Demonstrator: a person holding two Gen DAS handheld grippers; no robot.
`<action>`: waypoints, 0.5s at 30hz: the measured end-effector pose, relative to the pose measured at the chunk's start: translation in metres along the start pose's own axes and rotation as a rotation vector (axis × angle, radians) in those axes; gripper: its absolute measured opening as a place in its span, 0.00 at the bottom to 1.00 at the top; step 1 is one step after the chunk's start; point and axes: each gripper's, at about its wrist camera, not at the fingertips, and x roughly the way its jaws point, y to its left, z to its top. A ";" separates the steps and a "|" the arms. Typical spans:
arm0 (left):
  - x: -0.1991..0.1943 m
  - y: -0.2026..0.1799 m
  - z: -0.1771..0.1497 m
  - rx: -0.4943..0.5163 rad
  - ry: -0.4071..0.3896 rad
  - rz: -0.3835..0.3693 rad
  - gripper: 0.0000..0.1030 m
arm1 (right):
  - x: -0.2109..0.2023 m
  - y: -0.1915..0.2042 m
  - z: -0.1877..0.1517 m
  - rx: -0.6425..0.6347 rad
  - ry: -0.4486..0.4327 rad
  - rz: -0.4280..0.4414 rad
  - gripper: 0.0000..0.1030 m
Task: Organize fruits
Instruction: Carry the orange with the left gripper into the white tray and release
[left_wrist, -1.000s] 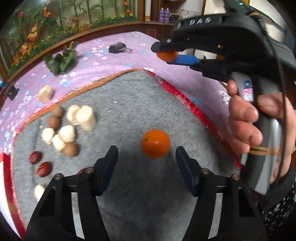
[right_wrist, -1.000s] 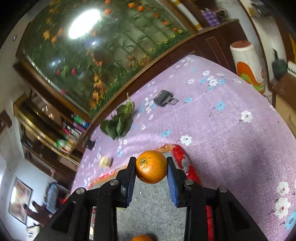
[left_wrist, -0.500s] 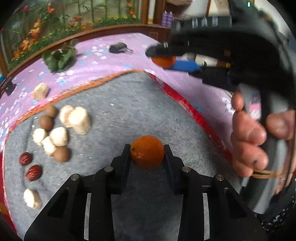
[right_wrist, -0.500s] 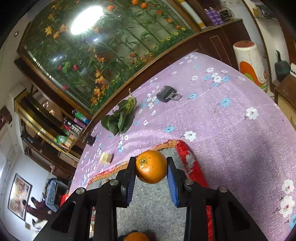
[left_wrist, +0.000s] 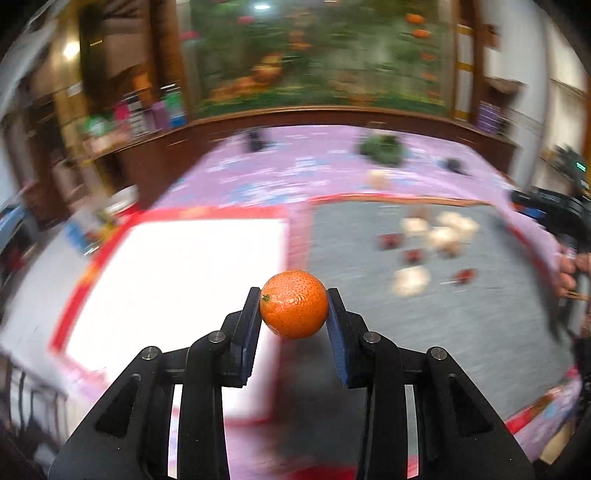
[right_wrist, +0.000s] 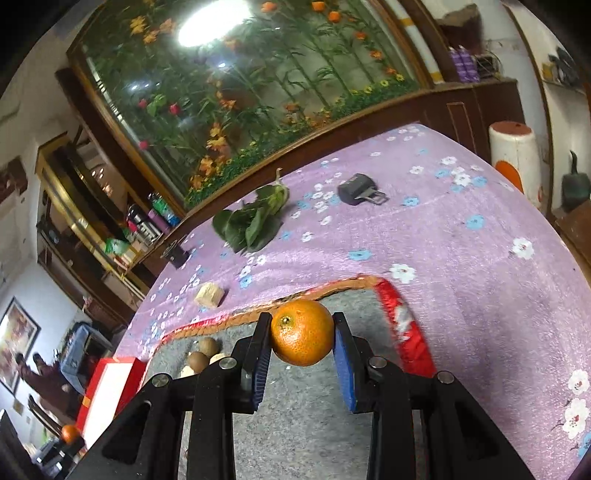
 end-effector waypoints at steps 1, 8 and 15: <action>-0.002 0.022 -0.004 -0.035 0.000 0.037 0.32 | 0.001 0.006 -0.002 -0.006 0.006 0.012 0.30; 0.006 0.097 -0.015 -0.162 -0.025 0.170 0.32 | 0.022 0.138 -0.043 -0.199 0.110 0.215 0.30; 0.024 0.121 -0.019 -0.210 0.018 0.187 0.32 | 0.056 0.283 -0.118 -0.409 0.263 0.439 0.30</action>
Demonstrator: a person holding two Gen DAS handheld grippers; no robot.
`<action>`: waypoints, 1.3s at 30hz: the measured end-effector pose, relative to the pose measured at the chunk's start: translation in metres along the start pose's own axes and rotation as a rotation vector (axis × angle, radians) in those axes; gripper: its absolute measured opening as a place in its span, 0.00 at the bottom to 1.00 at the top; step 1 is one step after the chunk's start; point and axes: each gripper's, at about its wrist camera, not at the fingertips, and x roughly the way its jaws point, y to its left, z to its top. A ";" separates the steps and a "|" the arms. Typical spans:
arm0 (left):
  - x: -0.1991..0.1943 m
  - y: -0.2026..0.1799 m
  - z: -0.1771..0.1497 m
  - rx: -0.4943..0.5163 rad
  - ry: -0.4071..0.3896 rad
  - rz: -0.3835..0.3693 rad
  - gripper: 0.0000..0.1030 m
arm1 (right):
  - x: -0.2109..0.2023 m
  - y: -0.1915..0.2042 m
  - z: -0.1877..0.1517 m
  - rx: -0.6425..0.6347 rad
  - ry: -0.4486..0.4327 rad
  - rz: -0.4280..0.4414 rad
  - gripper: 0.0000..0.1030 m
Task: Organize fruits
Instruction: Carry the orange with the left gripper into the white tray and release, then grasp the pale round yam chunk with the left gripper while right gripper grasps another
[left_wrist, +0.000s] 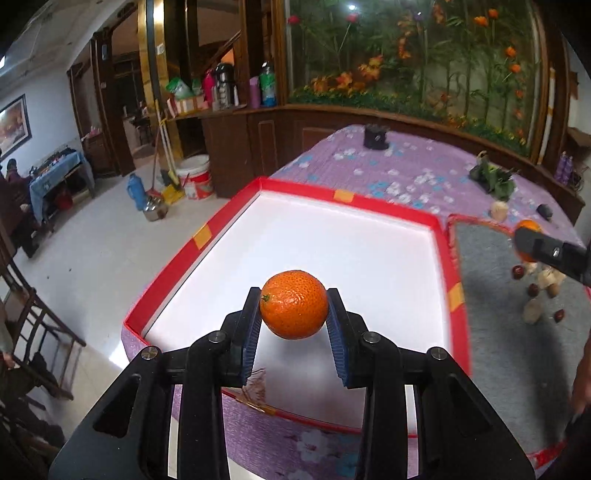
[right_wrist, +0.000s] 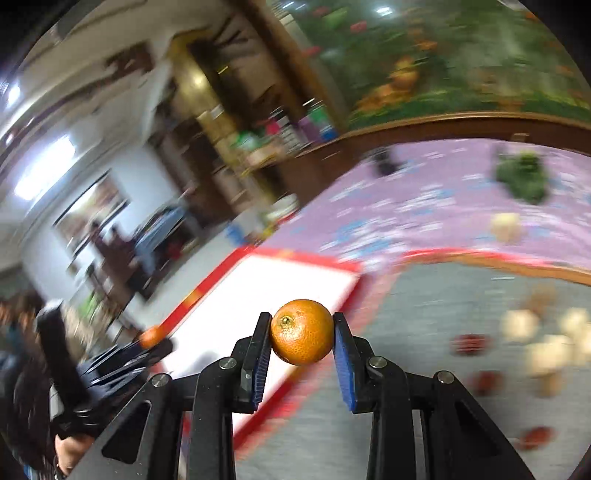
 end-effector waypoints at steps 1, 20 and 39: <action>0.003 0.002 -0.001 -0.008 0.008 -0.004 0.32 | 0.016 0.017 -0.005 -0.026 0.023 0.020 0.30; -0.001 -0.006 -0.002 0.046 0.001 0.058 0.55 | 0.057 0.054 -0.033 -0.157 0.122 0.078 0.40; -0.025 -0.169 -0.003 0.325 0.034 -0.342 0.61 | -0.107 -0.169 -0.011 0.159 -0.101 -0.497 0.45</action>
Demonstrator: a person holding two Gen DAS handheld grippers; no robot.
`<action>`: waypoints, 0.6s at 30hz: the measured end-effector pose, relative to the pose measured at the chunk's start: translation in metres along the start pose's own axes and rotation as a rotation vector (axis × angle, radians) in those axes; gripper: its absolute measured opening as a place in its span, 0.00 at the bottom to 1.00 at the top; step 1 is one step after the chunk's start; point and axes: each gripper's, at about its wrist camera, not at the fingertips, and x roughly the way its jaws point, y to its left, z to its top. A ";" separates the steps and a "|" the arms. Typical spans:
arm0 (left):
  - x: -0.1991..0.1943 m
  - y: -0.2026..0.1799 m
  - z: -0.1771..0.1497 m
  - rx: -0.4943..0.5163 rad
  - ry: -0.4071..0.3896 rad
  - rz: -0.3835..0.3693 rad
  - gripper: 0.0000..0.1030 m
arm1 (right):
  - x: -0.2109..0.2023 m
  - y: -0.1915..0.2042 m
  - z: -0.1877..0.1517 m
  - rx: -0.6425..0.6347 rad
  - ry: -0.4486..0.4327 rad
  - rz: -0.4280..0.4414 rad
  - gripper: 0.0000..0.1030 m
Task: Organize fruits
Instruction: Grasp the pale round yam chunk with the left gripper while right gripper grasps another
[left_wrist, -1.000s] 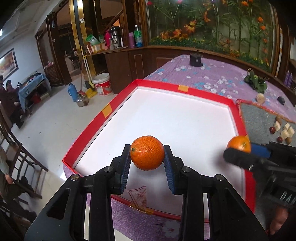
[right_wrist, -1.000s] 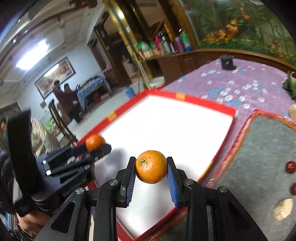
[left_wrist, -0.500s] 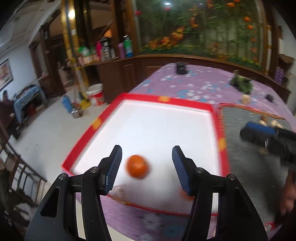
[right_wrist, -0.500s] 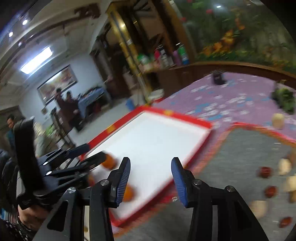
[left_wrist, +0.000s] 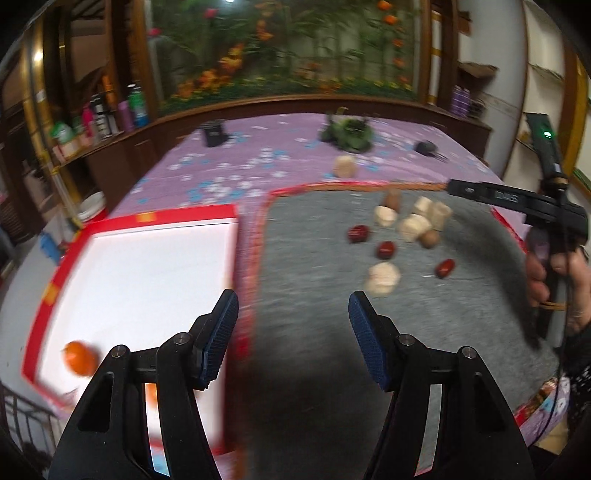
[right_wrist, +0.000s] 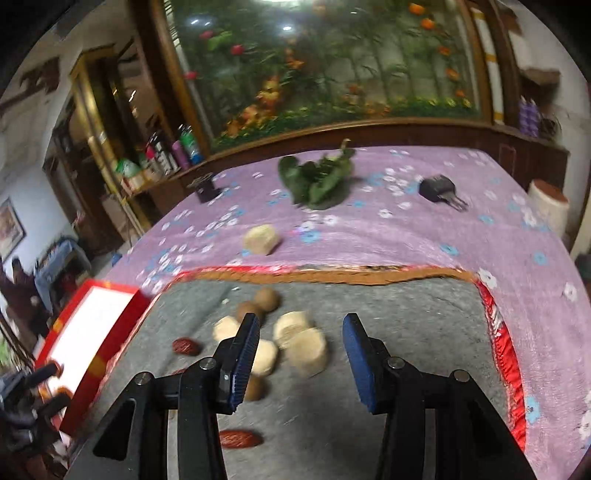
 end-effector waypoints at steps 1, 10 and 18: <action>0.005 -0.008 0.003 0.013 -0.003 -0.019 0.61 | 0.003 -0.007 -0.001 0.022 -0.005 0.008 0.45; 0.040 -0.038 0.006 0.091 0.033 -0.110 0.61 | 0.027 -0.001 -0.013 -0.024 0.093 -0.006 0.45; 0.056 -0.042 0.010 0.131 0.085 -0.196 0.61 | 0.043 -0.005 -0.016 0.008 0.160 0.007 0.28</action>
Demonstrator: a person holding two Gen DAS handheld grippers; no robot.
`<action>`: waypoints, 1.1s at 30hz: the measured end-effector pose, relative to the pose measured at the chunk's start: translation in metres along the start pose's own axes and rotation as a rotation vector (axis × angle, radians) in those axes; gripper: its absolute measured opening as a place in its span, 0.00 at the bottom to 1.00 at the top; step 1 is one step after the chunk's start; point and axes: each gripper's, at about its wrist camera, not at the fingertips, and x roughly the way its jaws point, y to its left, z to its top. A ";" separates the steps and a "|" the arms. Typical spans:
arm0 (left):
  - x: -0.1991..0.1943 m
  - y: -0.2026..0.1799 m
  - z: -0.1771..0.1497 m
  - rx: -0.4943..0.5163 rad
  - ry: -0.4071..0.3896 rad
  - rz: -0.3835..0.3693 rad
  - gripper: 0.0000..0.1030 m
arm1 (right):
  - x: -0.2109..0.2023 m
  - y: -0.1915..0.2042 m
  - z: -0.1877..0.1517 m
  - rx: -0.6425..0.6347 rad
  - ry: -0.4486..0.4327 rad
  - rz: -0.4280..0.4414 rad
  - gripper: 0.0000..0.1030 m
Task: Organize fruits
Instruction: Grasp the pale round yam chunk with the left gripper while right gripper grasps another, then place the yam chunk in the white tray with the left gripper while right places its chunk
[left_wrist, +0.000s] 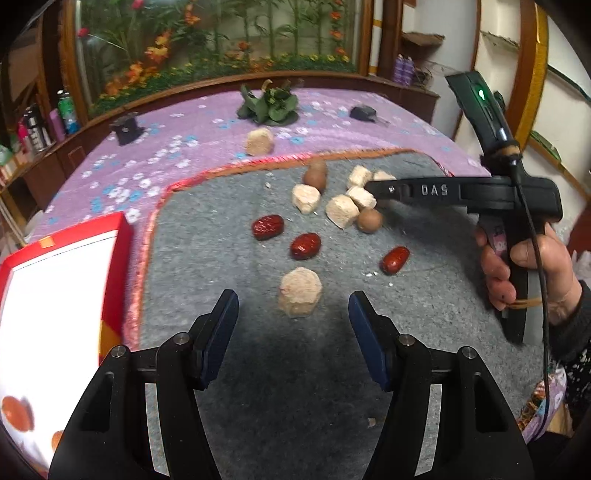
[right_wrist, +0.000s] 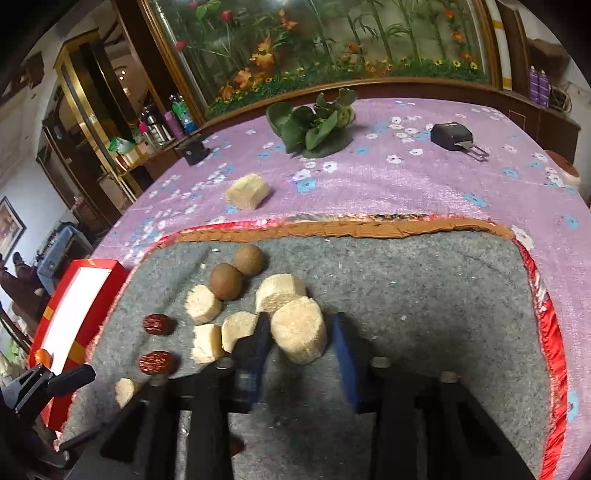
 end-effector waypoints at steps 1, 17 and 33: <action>0.002 0.000 0.001 0.005 0.005 0.003 0.61 | -0.001 -0.001 0.000 0.007 -0.003 0.006 0.28; 0.026 0.006 0.008 -0.041 0.075 -0.051 0.27 | -0.026 -0.026 0.006 0.179 -0.061 0.107 0.27; -0.056 0.017 -0.002 -0.177 -0.151 0.079 0.27 | -0.043 -0.032 0.007 0.187 -0.170 0.072 0.27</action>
